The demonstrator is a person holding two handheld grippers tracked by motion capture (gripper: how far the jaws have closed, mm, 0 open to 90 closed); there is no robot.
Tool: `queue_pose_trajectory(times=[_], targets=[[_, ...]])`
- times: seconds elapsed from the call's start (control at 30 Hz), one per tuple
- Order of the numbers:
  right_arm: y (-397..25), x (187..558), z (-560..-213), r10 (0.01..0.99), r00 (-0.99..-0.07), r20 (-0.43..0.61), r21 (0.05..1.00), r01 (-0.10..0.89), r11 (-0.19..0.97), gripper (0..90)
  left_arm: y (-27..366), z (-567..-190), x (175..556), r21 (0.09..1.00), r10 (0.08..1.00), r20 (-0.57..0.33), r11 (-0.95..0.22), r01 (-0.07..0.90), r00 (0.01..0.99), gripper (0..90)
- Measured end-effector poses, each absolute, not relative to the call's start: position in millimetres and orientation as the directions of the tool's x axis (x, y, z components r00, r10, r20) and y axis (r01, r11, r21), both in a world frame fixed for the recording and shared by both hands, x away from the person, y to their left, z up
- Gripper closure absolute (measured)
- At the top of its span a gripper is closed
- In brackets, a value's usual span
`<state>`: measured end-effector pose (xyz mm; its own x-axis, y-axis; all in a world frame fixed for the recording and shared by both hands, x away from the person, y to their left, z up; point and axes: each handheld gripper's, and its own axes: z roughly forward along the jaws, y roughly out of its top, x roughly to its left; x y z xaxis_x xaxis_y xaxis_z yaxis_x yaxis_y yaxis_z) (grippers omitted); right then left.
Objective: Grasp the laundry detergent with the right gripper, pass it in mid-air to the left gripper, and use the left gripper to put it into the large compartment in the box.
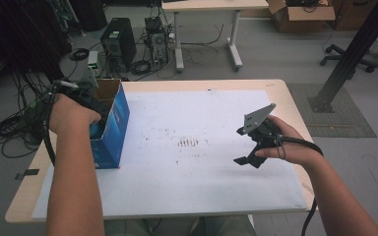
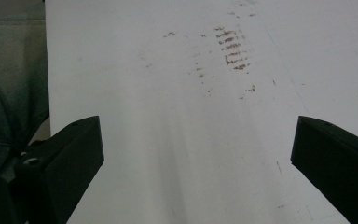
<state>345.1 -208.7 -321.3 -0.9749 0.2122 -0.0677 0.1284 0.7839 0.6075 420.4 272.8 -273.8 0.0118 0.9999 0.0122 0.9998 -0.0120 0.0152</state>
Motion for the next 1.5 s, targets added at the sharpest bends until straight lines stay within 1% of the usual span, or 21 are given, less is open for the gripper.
queue_pose_trajectory(times=[0.13,0.47,0.73,0.87,1.07,1.23,1.4,1.5], targets=[[-208.1,344.6,-320.4,0.209,-0.976,-0.069,0.610,0.124,0.783,2.4,274.1,-271.7,418.5,0.007,1.000,0.010,-0.008,1.000,0.008,23.2],[-207.7,341.9,-317.2,0.200,-0.977,-0.078,0.615,0.111,0.781,2.4,271.5,-255.3,412.9,0.041,0.999,0.040,-0.019,0.999,0.018,17.8],[-209.0,338.5,-314.8,0.199,-0.977,-0.080,0.619,0.108,0.778,2.4,267.5,-240.9,408.4,0.051,0.999,0.049,-0.026,0.998,0.023,16.6],[-210.9,336.7,-314.3,0.199,-0.977,-0.080,0.621,0.107,0.776,2.4,265.1,-236.9,405.9,0.052,0.998,0.064,-0.033,0.998,0.029,11.4],[-214.5,334.1,-311.6,0.202,-0.976,-0.088,0.624,0.104,0.775,2.4,261.5,-228.9,401.8,0.055,0.997,0.072,-0.041,0.998,0.037,8.5],[-215.8,332.3,-309.1,0.203,-0.975,-0.090,0.626,0.103,0.773,2.4,255.5,-218.8,398.2,0.060,0.995,0.083,-0.054,0.997,0.049,0.5],[-214.8,330.7,-307.1,0.197,-0.976,-0.095,0.626,0.095,0.774,2.4,245.0,-207.7,393.8,0.065,0.991,0.098,-0.094,0.993,0.087,0.3],[-214.1,329.9,-305.8,0.193,-0.976,-0.096,0.625,0.092,0.775,2.4,233.8,-200.1,391.2,0.063,0.983,0.114,-0.154,0.986,0.147,0.2]])
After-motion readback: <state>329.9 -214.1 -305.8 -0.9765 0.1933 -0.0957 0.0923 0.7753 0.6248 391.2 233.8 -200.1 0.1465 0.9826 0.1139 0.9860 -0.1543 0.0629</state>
